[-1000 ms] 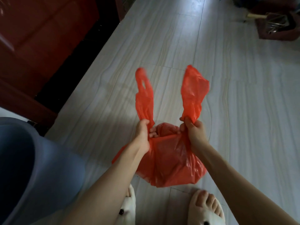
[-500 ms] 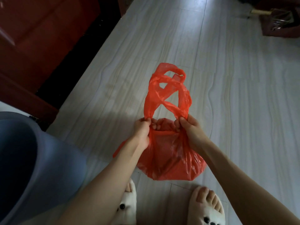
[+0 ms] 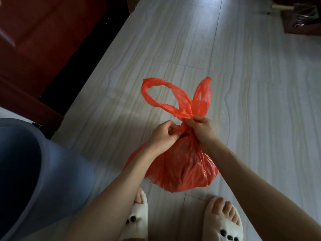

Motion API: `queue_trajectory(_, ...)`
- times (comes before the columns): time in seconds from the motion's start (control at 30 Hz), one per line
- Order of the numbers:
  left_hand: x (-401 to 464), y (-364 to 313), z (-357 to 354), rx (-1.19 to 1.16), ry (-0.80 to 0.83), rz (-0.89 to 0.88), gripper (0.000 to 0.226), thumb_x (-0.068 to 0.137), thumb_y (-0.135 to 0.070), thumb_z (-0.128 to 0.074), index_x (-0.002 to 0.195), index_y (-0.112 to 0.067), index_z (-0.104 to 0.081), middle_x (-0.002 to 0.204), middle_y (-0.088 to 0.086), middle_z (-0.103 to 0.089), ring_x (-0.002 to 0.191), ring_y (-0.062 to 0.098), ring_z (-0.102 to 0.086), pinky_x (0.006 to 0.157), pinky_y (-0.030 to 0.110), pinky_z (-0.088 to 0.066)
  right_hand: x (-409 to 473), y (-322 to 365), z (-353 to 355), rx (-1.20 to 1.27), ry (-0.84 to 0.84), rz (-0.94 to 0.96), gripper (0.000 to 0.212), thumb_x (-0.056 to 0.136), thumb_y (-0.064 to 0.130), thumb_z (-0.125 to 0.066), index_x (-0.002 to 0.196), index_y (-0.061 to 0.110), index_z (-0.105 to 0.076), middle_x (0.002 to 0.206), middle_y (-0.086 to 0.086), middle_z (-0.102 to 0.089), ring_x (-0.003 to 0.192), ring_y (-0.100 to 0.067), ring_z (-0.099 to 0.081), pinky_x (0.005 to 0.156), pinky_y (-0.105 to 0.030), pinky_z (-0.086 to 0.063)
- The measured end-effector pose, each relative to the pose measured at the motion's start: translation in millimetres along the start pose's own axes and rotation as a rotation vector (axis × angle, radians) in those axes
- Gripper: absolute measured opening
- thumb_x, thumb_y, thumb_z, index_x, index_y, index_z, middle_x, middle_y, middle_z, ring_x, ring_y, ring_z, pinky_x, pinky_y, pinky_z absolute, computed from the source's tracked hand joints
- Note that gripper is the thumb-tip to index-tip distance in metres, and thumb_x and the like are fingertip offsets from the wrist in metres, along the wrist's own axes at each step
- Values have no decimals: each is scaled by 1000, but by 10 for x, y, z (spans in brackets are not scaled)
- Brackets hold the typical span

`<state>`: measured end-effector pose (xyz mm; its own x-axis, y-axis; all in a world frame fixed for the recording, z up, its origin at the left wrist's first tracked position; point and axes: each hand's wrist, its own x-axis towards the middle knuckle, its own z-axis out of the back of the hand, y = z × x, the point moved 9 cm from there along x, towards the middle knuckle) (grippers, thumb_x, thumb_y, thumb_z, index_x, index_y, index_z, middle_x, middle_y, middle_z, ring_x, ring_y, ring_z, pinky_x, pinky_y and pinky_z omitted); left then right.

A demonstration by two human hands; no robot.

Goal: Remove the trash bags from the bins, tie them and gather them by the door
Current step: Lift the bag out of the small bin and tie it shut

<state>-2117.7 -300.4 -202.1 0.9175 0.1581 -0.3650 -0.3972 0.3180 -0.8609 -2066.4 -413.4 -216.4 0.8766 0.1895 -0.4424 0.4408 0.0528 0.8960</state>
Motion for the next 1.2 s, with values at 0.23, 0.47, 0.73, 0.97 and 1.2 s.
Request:
queue_trajectory(0.23,-217,-316,141,337,-240,-410,45,76,0,-56,100,-30,-33,105,5,-67,100,24,-64,78,32,-46,-128,296,-101,-709,-113,337,55,81,0,-45,131,22,-50,123,-14,-63,112,-29,-59,95,-32,-43)
queue_trajectory(0.47,-288,-402,308,422,-413,-506,50,70,-2,-64,104,-27,-35,100,9,-59,89,19,-58,63,38,-51,-205,220,-259,-776,236,218,22,84,0,-43,78,-8,-63,72,-18,-59,66,-19,-53,62,-27,-35)
queue_trajectory(0.73,-155,-315,293,509,-163,-295,49,78,-17,-63,123,-22,-42,114,1,-47,98,27,-60,73,36,-44,-244,-55,-293,-244,482,-145,27,80,-8,-34,66,-1,-57,51,-5,-55,48,-11,-46,51,-20,-39)
queue_trajectory(0.97,-114,-313,131,450,68,-285,60,72,-32,-73,119,-34,-36,105,-13,-31,95,9,-52,78,27,-43,-141,-100,-132,-22,359,-198,30,80,-6,-33,73,0,-61,65,-13,-55,52,-16,-53,52,-24,-45)
queue_trajectory(1.2,-82,-231,-17,-74,88,-230,18,88,-24,-53,102,-34,-60,114,11,-53,109,12,-55,105,17,-38,-234,-172,-234,165,436,-309,28,81,8,-38,85,4,-66,69,-13,-54,57,-18,-53,56,-26,-47)
